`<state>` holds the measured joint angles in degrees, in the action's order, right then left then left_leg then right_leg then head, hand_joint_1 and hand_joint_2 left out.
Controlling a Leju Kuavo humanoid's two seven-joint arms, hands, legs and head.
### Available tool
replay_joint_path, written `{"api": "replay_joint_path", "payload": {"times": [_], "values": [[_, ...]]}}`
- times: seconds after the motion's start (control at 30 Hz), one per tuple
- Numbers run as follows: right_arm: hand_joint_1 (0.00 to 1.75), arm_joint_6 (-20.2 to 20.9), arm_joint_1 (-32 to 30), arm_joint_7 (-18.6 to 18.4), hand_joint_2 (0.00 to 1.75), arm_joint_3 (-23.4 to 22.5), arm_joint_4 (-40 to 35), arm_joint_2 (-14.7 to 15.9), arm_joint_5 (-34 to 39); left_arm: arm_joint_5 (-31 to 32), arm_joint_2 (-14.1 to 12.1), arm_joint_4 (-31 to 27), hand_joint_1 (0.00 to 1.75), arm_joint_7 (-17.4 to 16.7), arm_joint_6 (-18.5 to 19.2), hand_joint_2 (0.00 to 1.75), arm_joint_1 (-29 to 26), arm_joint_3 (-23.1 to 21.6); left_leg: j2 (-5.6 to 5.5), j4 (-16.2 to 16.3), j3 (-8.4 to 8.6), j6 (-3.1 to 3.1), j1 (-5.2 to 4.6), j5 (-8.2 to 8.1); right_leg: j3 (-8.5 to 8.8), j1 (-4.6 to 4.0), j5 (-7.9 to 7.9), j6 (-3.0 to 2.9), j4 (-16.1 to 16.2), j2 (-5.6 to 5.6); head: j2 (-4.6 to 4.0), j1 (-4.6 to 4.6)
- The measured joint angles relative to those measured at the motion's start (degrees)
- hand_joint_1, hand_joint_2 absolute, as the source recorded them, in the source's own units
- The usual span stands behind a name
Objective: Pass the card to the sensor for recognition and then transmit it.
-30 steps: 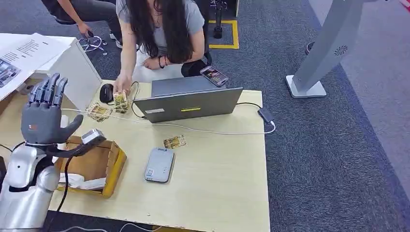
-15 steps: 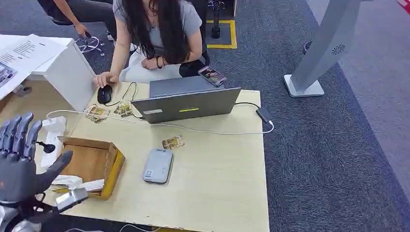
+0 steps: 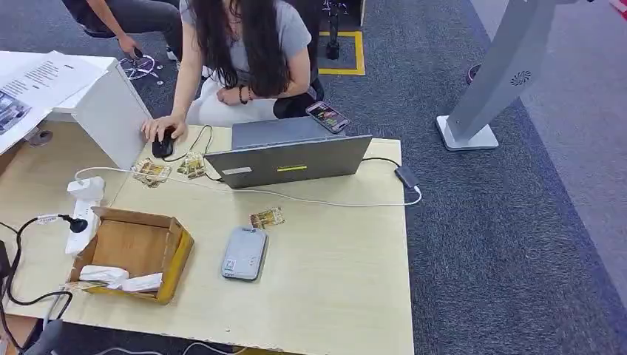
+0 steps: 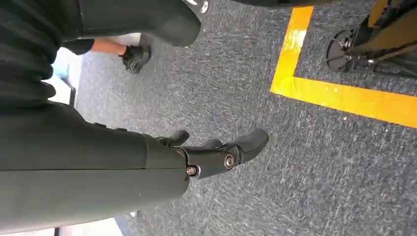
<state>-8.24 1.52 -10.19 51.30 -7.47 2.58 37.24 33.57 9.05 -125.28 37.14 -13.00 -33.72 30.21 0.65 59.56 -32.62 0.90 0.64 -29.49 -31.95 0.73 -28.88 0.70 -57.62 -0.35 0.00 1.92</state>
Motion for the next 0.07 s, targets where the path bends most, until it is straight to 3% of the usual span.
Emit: {"api": "replay_joint_path", "payload": {"times": [0.07], "values": [[0.00,-0.3,0.0,0.0,1.75,0.0,0.0,-0.2,0.4,-0.6,2.2,0.0,0.00,0.0,1.5,1.75,-0.4,2.0,-0.02,0.0,0.01,0.00,-0.01,0.00,0.02,0.01,0.00,0.00,0.0,-0.02,0.00,0.04]]}}
